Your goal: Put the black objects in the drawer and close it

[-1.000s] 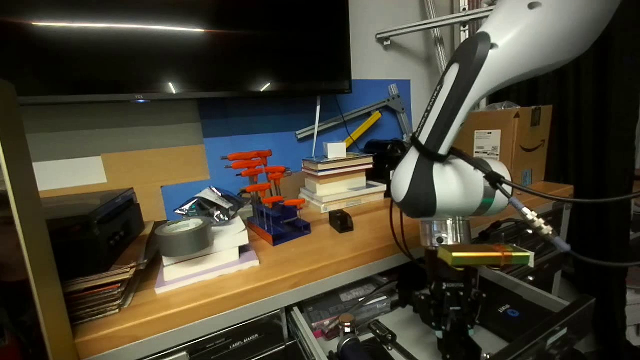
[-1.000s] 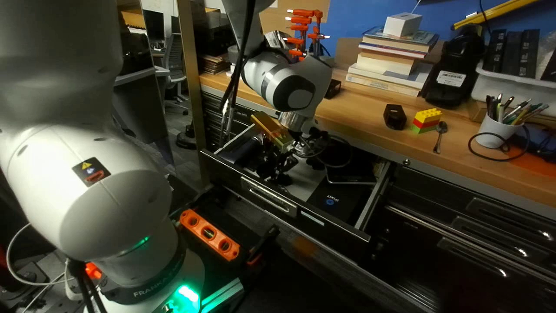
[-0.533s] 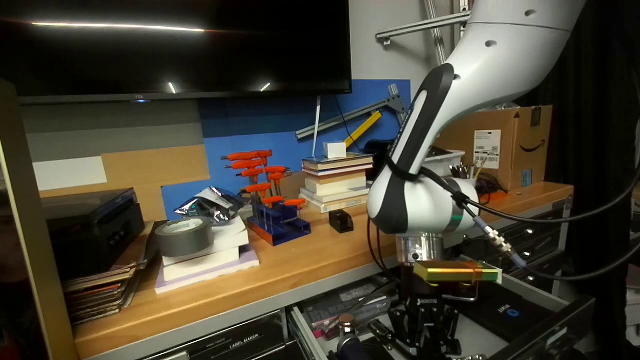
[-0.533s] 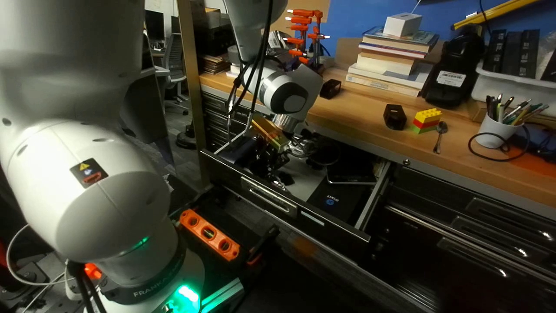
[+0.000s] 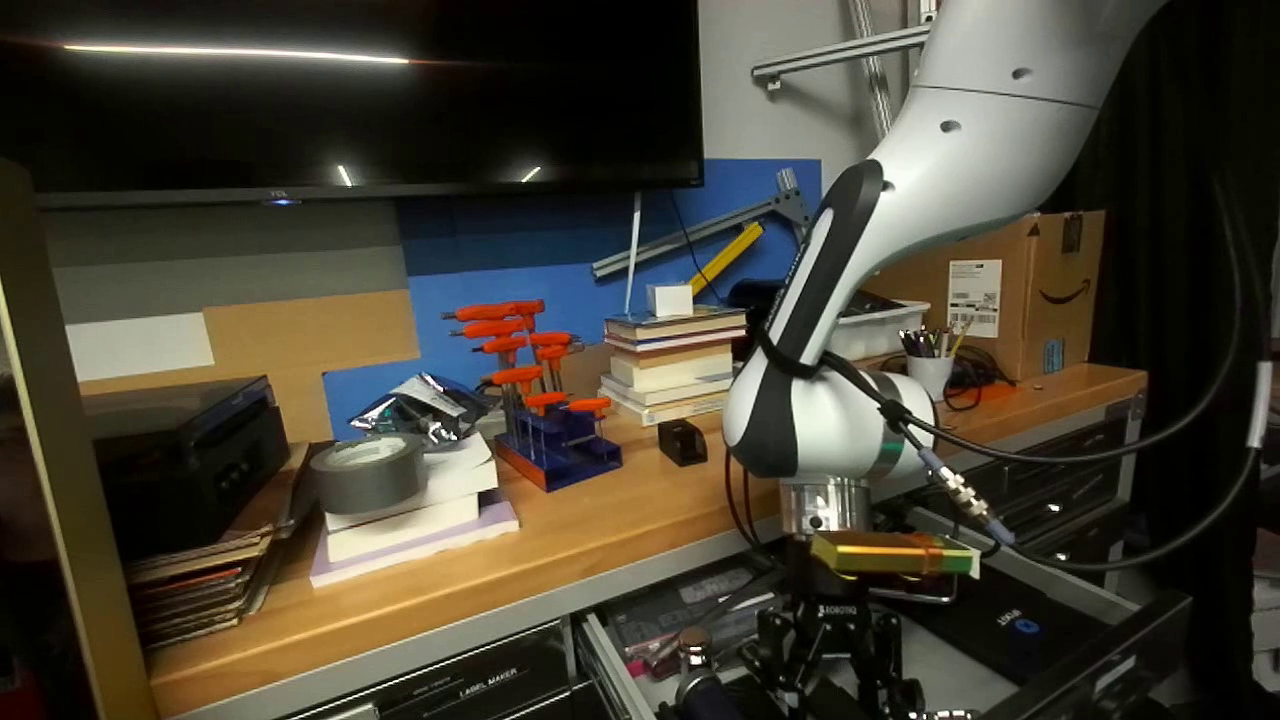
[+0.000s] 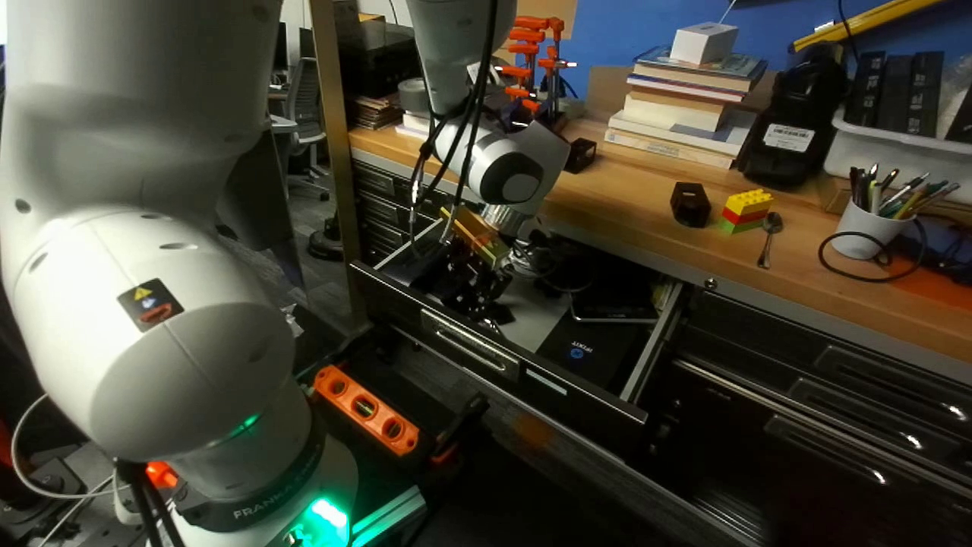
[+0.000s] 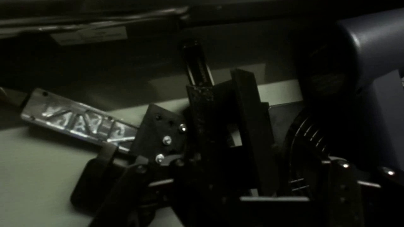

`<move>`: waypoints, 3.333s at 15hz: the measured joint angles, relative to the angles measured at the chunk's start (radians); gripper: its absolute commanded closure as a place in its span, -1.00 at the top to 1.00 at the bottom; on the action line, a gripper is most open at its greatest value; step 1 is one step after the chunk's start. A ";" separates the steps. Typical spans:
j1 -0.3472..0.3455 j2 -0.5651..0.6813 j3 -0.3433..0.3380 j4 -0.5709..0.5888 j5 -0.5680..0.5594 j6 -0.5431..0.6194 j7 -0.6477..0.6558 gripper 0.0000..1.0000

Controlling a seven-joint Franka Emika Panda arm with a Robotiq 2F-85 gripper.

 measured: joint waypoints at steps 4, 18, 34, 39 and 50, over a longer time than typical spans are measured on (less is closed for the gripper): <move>-0.030 -0.008 -0.013 0.013 0.000 0.020 0.000 1.00; 0.009 -0.308 -0.053 0.132 -0.038 -0.086 0.086 1.00; 0.121 -0.122 -0.064 0.430 -0.394 0.022 0.249 1.00; 0.131 0.008 -0.086 0.571 -0.420 0.033 0.249 1.00; 0.132 0.226 -0.132 0.826 -0.421 0.029 0.248 -0.03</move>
